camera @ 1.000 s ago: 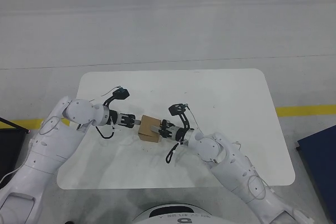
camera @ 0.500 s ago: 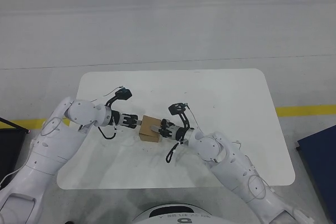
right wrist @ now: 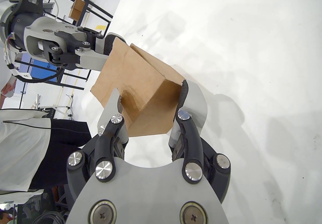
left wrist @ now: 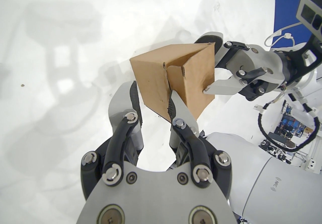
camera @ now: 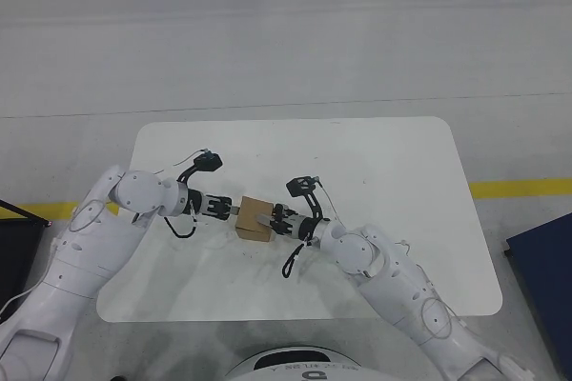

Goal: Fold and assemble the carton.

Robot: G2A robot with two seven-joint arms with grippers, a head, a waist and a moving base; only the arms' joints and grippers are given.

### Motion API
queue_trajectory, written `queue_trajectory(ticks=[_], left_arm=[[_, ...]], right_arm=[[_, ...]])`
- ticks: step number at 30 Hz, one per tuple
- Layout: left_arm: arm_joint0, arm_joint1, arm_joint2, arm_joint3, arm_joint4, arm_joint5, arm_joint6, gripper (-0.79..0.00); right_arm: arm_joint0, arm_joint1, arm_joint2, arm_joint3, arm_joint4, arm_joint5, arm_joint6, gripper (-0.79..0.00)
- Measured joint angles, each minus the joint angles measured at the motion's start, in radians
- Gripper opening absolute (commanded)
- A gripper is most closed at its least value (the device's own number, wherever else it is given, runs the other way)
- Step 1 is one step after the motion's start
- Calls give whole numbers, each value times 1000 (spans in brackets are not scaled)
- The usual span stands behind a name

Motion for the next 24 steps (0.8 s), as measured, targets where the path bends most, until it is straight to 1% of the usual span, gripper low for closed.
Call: queue_trajectory(ticks=[9,14,18,24], left_arm=[[6,6,-17,0,19,11,4,-493],[17,12,-41,-10,19,13,13,-477],[37,17,-68,-19,-28,-27,23,-449],[46,17,-65,-31,-31,-39,27,-428]], right_arm=[[-6,1,2,-3,-5,0,-1,-422],[-9,2,4,-6,-6,1,-2,-416],[-10,2,4,-7,-10,-1,-1,-406],[-8,2,3,-8,-10,-3,1,-409]])
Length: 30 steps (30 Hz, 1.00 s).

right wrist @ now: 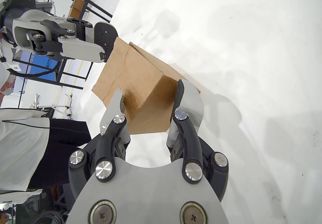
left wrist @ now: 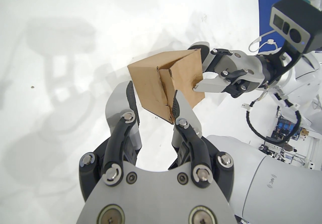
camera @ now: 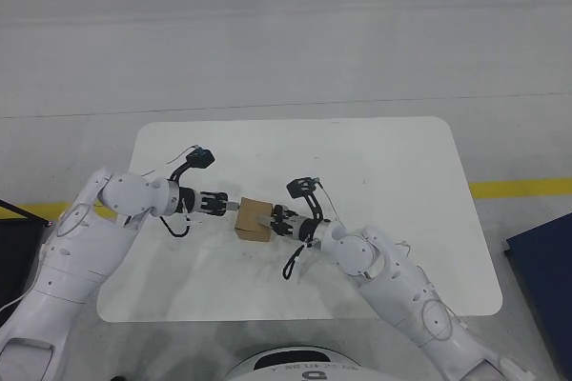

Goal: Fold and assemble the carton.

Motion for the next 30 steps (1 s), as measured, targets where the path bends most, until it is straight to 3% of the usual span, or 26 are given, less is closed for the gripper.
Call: queue_trajectory(ticks=[13,19,21,25,30], left_arm=[[-55,-18,76,39,72,41,-20,-443],[-73,-24,92,55,78,39,-21,-416],[-78,-26,93,60,68,34,-19,-372],[-78,-26,71,79,6,2,-8,-142],[-71,-19,48,83,3,-10,-18,-46]], right_arm=[[0,0,2,-3,3,8,1,-416],[5,0,4,-1,5,9,3,-403],[7,0,6,-1,4,10,2,-397],[6,2,17,-16,-8,17,-6,-336],[-6,7,34,-43,-24,27,-4,-292]])
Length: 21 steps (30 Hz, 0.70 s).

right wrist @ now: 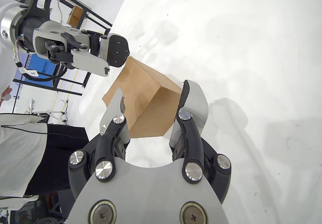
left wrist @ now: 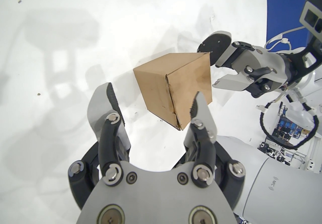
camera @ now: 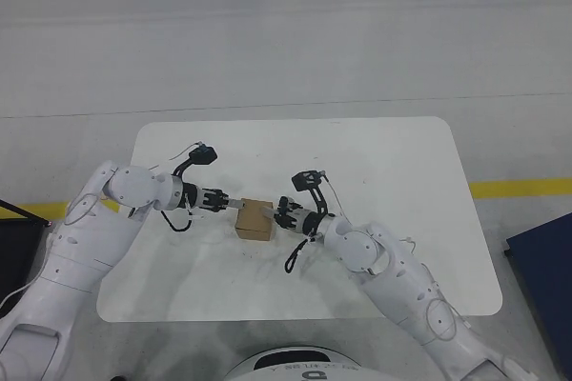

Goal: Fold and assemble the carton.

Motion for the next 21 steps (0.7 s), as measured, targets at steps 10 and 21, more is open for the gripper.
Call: queue_trajectory(ticks=[10,21], left_arm=[[49,13,-89,11,-158,-48,33,0],[191,16,-218,126,-556,-123,150,0]], right_arm=[[-24,13,33,-107,-147,-12,-100,-785],[39,-7,-89,-42,-279,-177,-188,-785]])
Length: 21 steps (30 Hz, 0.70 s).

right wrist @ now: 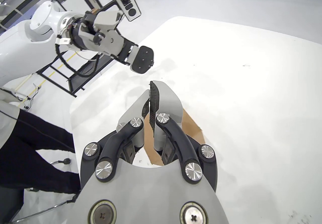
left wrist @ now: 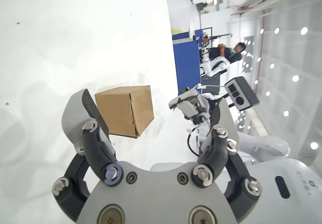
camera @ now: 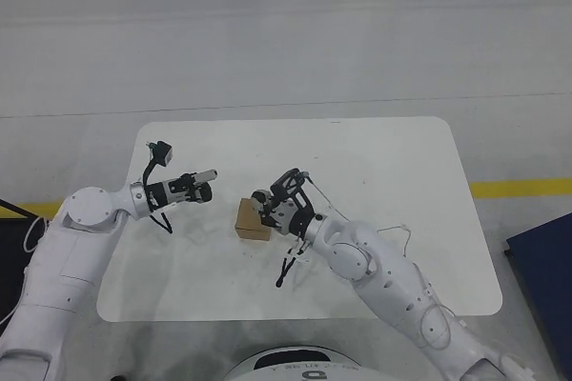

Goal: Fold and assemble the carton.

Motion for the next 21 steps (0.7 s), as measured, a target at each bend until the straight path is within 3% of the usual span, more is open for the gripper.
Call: queue_trajectory(ticks=[9,21], left_arm=[[8,-5,14,-7,10,8,-4,0],[-19,-20,53,19,5,8,-15,0]], right_arm=[[56,-7,-46,64,24,-85,146,-785],[68,-10,-50,72,-5,-37,188,-785]])
